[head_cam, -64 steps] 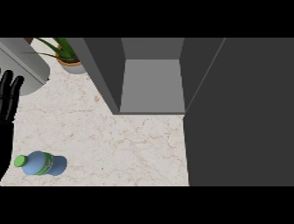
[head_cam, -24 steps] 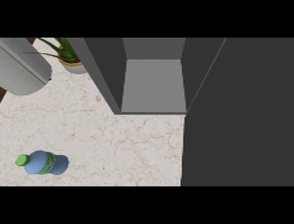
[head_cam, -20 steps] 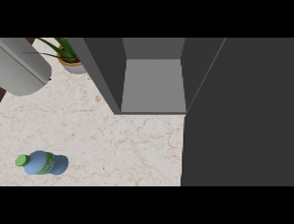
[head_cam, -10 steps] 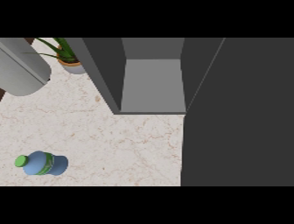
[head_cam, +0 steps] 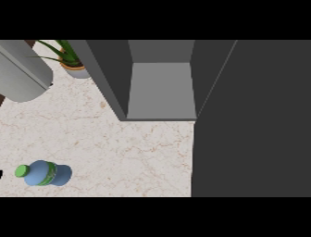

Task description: Pick up the bottled water, place it into the cabinet and close the cabinet

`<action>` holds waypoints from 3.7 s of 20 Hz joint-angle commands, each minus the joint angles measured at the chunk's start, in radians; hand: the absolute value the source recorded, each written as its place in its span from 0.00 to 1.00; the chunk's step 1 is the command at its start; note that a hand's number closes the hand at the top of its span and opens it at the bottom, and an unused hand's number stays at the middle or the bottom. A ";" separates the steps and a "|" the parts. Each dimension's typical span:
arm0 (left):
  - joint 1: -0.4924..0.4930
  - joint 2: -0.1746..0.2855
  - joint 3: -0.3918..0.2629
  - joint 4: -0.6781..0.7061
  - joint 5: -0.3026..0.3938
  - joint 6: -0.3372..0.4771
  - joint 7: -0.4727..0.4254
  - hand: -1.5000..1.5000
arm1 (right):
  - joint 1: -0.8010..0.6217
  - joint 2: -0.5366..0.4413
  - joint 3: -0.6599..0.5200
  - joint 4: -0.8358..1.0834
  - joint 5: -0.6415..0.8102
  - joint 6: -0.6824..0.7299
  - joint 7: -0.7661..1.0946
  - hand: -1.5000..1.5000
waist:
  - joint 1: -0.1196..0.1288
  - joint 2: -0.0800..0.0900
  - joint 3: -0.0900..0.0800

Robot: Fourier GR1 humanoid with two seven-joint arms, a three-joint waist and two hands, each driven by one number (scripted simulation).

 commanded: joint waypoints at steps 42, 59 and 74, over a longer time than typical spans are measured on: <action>-0.591 0.108 0.038 1.207 -0.049 -0.250 -0.423 0.00 | 0.022 -0.002 0.026 0.047 0.023 0.030 -0.065 0.00 | -0.009 0.002 -0.001; -0.609 0.083 -0.041 1.197 -0.083 -0.308 -0.479 1.00 | -0.014 -0.013 -0.014 0.128 0.008 0.034 -0.081 0.00 | -0.002 0.002 0.000; -0.712 0.050 -0.045 1.256 -0.070 -0.236 -0.520 1.00 | -0.023 -0.014 -0.004 0.119 0.009 0.032 -0.090 0.00 | -0.011 0.004 -0.002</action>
